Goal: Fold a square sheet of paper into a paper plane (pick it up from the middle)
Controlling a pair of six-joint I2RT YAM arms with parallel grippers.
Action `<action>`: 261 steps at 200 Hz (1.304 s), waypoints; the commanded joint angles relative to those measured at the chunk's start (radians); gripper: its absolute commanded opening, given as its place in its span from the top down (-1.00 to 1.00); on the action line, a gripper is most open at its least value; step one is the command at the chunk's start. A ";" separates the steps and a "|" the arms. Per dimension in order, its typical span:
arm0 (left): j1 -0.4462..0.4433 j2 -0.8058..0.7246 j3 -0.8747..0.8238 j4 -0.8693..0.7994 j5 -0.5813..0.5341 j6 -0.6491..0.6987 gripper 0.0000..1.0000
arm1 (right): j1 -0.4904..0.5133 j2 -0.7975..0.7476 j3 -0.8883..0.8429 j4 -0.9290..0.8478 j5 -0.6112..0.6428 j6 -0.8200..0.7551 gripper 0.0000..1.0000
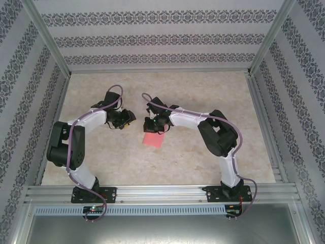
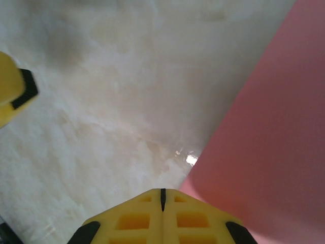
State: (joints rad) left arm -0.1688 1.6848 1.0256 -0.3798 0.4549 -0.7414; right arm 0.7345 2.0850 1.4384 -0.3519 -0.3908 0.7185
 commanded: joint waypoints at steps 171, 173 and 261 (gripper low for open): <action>-0.086 0.053 0.049 0.108 0.190 0.009 0.33 | -0.172 -0.310 -0.228 -0.004 -0.100 -0.230 0.35; -0.091 0.055 0.051 0.109 0.192 0.011 0.33 | -0.179 -0.319 -0.240 0.009 -0.100 -0.211 0.34; -0.238 0.209 0.182 0.073 0.194 0.040 0.73 | -0.291 -0.415 -0.509 0.193 -0.129 -0.004 -0.13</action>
State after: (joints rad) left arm -0.3901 1.8534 1.1717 -0.2974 0.6476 -0.7265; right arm 0.4534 1.6737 0.9581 -0.2245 -0.4725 0.6689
